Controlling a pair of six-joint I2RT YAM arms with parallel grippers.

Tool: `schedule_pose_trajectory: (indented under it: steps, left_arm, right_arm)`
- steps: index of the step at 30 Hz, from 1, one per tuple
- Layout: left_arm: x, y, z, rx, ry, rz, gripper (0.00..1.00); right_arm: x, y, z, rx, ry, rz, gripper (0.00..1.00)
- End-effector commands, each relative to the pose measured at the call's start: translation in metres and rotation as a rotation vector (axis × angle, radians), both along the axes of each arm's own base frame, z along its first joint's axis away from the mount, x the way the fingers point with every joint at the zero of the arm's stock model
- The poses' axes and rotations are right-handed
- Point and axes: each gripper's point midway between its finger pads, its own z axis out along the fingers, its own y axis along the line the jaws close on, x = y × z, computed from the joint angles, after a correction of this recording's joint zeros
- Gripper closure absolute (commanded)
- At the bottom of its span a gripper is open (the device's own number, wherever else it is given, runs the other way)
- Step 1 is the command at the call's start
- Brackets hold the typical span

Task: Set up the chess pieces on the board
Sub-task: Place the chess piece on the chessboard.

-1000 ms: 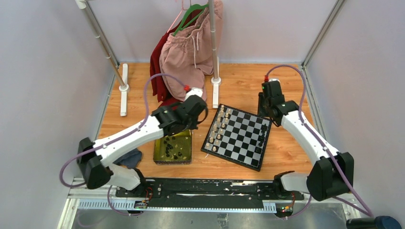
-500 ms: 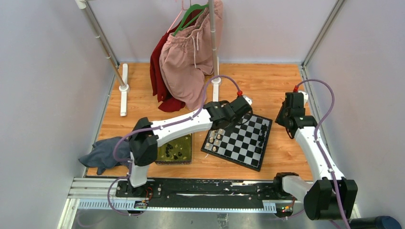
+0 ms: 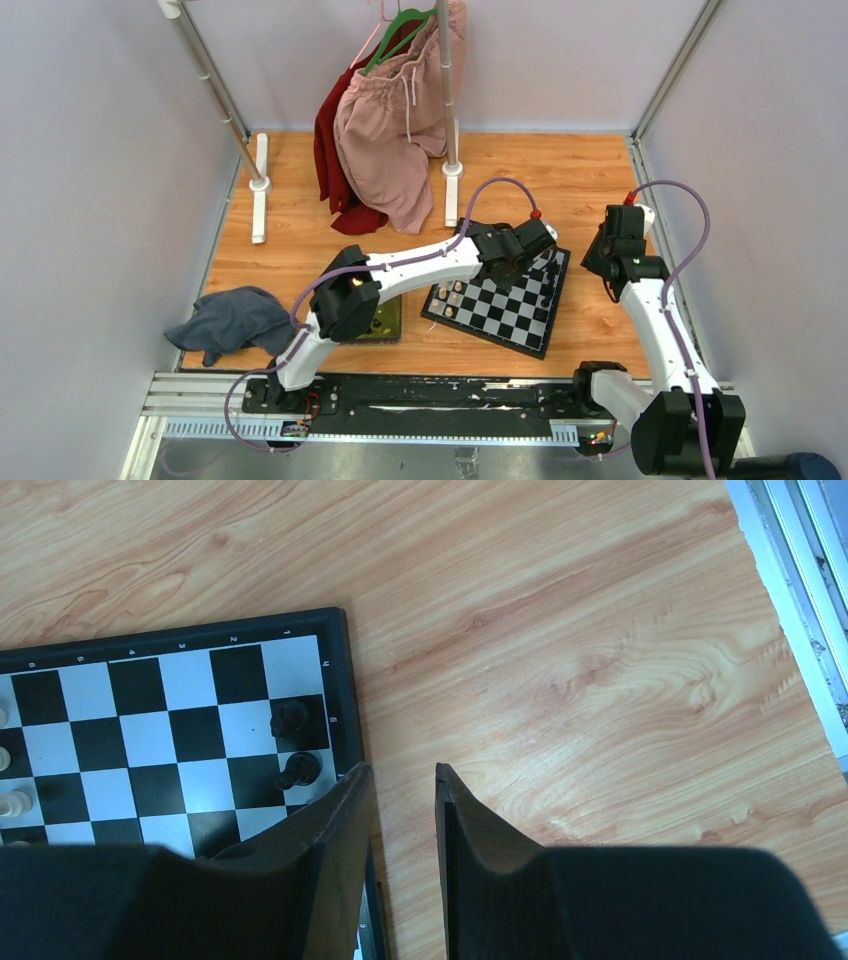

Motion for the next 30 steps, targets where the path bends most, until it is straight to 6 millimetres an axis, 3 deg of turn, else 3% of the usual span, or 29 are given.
schedule_pose_trajectory:
  steps: [1,14,16,21,25,30]
  left_arm:
    - [-0.002,-0.016,-0.009,-0.008,0.003,-0.049,1.0]
    - [0.003,-0.029,-0.04,-0.008,0.008,-0.054,0.99]
    - [0.002,-0.028,-0.042,-0.005,0.01,-0.051,0.95]
    - [0.002,-0.028,-0.043,-0.012,0.016,-0.043,0.71]
    - [0.002,-0.029,-0.039,-0.025,0.009,-0.038,0.6]
    - [0.004,-0.027,-0.026,-0.039,-0.01,-0.024,0.55]
  right_arm:
    - [-0.008,-0.002,-0.001,0.009,0.005,-0.017,0.66]
    - [-0.017,-0.002,-0.008,0.004,0.021,-0.01,0.66]
    - [-0.018,-0.002,-0.009,0.004,0.024,-0.009,0.66]
    - [-0.019,-0.001,-0.011,0.008,0.025,-0.004,0.66]
    - [-0.019,0.0,-0.011,0.011,0.022,-0.001,0.66]
    - [-0.02,0.001,-0.007,0.009,0.01,0.005,0.66]
